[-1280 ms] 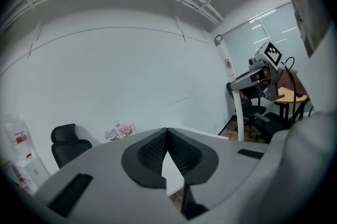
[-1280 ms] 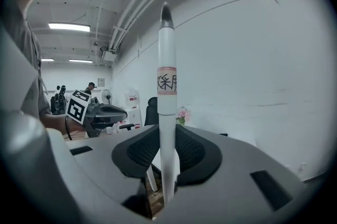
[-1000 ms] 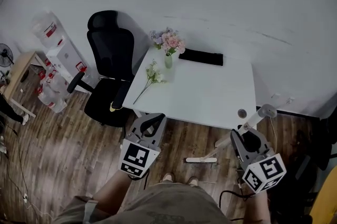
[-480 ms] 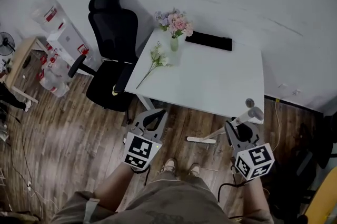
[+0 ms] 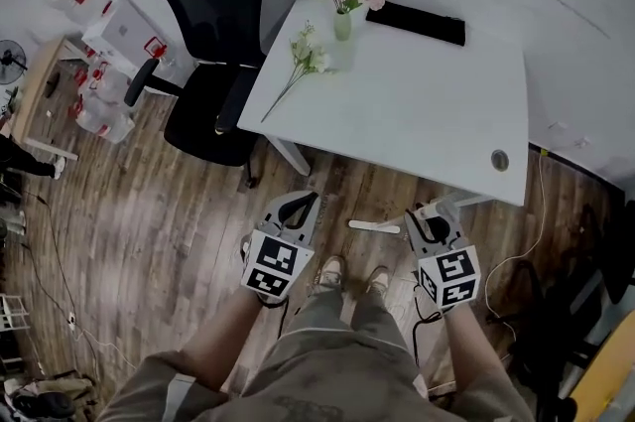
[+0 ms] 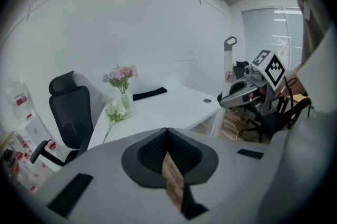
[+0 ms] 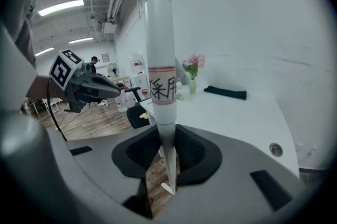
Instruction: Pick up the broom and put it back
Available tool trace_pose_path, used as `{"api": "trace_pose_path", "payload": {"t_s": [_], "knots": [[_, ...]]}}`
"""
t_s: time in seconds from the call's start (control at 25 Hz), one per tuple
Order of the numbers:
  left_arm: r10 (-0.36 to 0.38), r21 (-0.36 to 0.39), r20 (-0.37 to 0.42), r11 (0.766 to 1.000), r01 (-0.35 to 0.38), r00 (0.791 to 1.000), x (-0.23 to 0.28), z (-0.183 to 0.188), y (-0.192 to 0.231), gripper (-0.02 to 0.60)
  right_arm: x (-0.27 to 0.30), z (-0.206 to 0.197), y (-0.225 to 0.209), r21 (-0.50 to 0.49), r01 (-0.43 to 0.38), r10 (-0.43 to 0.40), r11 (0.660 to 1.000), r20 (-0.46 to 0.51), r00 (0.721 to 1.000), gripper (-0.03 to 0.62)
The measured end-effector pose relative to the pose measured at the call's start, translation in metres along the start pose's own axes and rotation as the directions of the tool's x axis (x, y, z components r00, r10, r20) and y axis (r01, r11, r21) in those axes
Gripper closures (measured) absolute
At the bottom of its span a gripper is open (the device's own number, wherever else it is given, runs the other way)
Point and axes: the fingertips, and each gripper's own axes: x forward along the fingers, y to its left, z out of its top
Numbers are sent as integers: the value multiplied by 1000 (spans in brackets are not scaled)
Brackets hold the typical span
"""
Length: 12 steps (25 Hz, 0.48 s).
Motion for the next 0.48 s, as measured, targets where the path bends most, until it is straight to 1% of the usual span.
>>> {"api": "trace_pose_path", "payload": {"t_s": [0.16, 0.32, 0.4, 0.48], "knots": [[-18, -21, -69, 1000, 16, 997, 18, -36, -3, 566, 35, -45, 9, 20, -2, 4, 1000, -53, 999, 488], [-50, -39, -138, 998, 45, 989, 32, -72, -9, 566, 66, -94, 21, 32, -10, 14, 999, -129, 992, 488], [-75, -73, -162, 995, 64, 984, 37, -90, -16, 566, 78, -118, 28, 33, -19, 24, 999, -167, 986, 488], [-87, -111, -187, 992, 67, 979, 41, -107, -19, 566, 89, -138, 35, 44, -29, 37, 999, -200, 979, 488]]}}
